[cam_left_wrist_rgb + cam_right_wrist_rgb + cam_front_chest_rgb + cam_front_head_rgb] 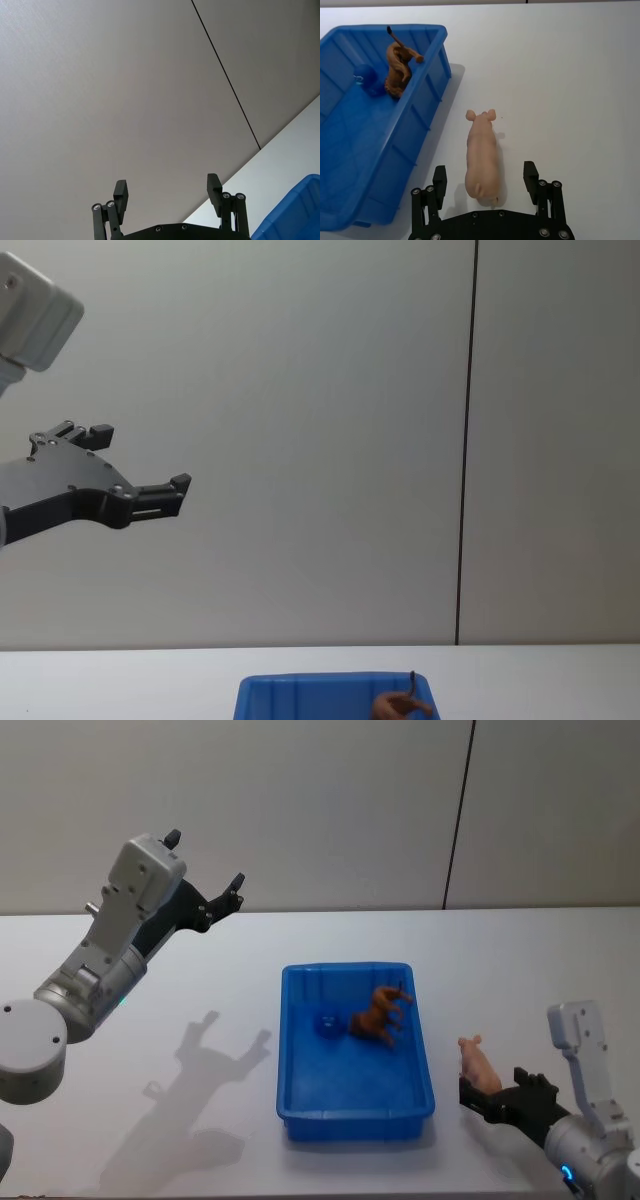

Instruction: Pick up the two dolls from the table and place them into the box.

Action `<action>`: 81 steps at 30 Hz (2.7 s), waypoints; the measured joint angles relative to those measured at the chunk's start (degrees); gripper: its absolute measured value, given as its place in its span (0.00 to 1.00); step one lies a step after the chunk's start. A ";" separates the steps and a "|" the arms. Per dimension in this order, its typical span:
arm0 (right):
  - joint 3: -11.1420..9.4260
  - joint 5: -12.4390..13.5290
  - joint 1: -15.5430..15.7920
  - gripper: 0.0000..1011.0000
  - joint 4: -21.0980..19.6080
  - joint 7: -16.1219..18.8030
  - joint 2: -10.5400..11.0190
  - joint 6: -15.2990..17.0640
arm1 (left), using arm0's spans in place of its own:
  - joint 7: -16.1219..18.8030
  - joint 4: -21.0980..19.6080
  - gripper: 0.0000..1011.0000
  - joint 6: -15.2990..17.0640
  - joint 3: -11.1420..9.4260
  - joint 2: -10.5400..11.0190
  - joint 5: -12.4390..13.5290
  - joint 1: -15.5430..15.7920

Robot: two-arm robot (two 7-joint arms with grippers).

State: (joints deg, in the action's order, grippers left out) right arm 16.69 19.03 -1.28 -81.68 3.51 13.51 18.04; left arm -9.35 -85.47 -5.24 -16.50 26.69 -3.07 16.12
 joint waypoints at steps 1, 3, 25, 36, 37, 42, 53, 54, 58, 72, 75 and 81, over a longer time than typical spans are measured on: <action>0.00 -0.06 -0.13 0.94 0.35 0.13 -0.05 -0.08 | 0.00 0.00 0.99 0.00 0.00 0.00 0.00 0.00; -0.01 -0.37 -0.55 0.89 1.35 0.59 -0.22 -0.55 | 0.00 0.00 0.99 0.00 0.00 0.00 0.00 0.00; 0.38 -4.56 -3.51 0.36 6.71 4.56 -1.35 -7.12 | 0.00 0.00 0.99 0.00 0.00 0.00 0.00 0.00; 0.74 -5.66 -3.12 0.36 2.59 7.30 -1.15 -11.10 | 0.00 0.00 0.99 0.00 0.00 0.00 0.00 0.00; 0.79 -5.72 -3.08 0.36 2.14 7.59 -1.14 -11.37 | 0.00 0.00 0.99 0.00 0.00 0.00 0.00 0.00; 1.13 -5.99 -3.04 0.36 0.15 9.79 -1.22 -12.98 | 0.00 0.00 0.99 0.00 0.00 0.00 0.00 0.00; 2.72 -7.24 -5.25 0.42 -1.03 16.20 -3.14 -15.75 | 0.00 0.00 0.99 0.00 0.00 0.00 0.00 0.00; 2.79 -7.35 -5.38 0.44 -0.92 16.49 -3.25 -15.85 | 0.00 0.00 0.99 0.00 0.00 0.00 0.00 0.00; 3.31 -7.93 -6.67 0.56 0.37 17.88 -4.24 -16.38 | 0.00 0.00 0.99 0.00 0.00 0.00 0.00 0.00; 3.50 -8.40 -7.58 0.99 1.28 15.85 -5.08 -17.44 | 0.00 0.00 0.99 0.00 0.00 0.00 0.00 0.00; 3.26 -7.98 -6.79 0.99 0.21 14.54 -4.61 -17.76 | 0.00 0.00 0.99 0.00 0.00 0.00 0.00 0.00; 2.86 -7.31 -5.45 0.99 -1.68 12.70 -3.77 -18.16 | 0.00 0.00 0.99 0.00 0.00 0.00 0.00 0.00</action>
State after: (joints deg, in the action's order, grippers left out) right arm 19.55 11.72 -6.73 -83.35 16.21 9.74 -0.13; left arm -9.34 -85.48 -5.23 -16.50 26.68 -3.07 16.12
